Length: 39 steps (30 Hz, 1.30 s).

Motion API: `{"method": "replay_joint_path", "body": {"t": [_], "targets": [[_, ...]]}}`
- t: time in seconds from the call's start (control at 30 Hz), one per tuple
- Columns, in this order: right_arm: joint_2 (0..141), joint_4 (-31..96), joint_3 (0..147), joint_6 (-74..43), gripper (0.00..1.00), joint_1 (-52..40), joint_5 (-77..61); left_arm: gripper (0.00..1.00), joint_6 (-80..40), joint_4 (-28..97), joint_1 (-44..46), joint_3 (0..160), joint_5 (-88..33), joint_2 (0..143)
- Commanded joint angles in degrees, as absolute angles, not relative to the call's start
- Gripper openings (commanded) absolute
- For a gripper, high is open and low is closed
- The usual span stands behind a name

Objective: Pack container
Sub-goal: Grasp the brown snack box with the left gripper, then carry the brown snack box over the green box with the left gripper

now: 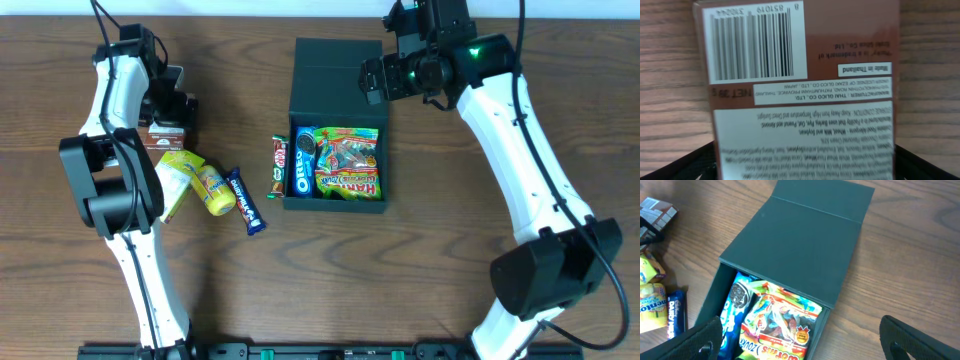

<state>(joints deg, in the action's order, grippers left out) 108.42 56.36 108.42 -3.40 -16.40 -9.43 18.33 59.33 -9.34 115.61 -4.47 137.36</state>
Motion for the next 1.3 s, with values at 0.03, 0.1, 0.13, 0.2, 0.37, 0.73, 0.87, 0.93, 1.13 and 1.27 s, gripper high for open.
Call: {"method": "replay_joint_path", "body": {"t": [0.03,0.1,0.13,0.2,0.37,0.73,0.87,0.93,1.13,1.27], "targets": [[108.86,56.31,108.31,-3.79,0.99,-16.21,-9.89,1.00,17.96,59.57,-9.72,116.71,-4.08,138.30],[108.86,56.34,108.31,-3.79,0.99,-16.21,-9.89,0.89,17.96,59.57,-9.72,116.71,-4.10,138.30],[108.86,56.34,108.31,-3.79,0.99,-16.21,-9.89,0.88,17.96,59.57,-9.72,116.71,-4.10,138.30],[108.86,56.34,108.31,-3.79,0.99,-16.21,-9.89,0.87,17.96,59.59,-9.72,116.73,-4.12,138.30],[108.86,56.36,108.31,-3.79,0.99,-16.21,-9.91,0.81,17.91,59.64,-9.72,116.73,-4.10,138.30],[108.86,56.38,108.31,-3.79,0.99,-16.14,-9.89,0.68,17.50,59.81,-9.72,116.75,-4.08,138.23],[108.86,56.38,108.31,-3.79,0.99,-15.40,-9.89,0.66,16.43,60.58,-9.72,118.08,-4.08,138.19],[108.86,56.38,108.31,-3.86,0.99,-14.81,-9.89,0.65,16.43,61.47,-9.72,119.57,-4.08,138.19],[108.86,56.82,108.31,-4.23,0.99,-12.10,-9.87,0.65,16.01,66.17,-9.67,128.25,-4.08,138.19],[108.86,58.08,108.31,-4.23,0.99,-8.84,-9.89,0.64,14.90,70.32,-9.10,135.02,-4.10,138.19]]}}
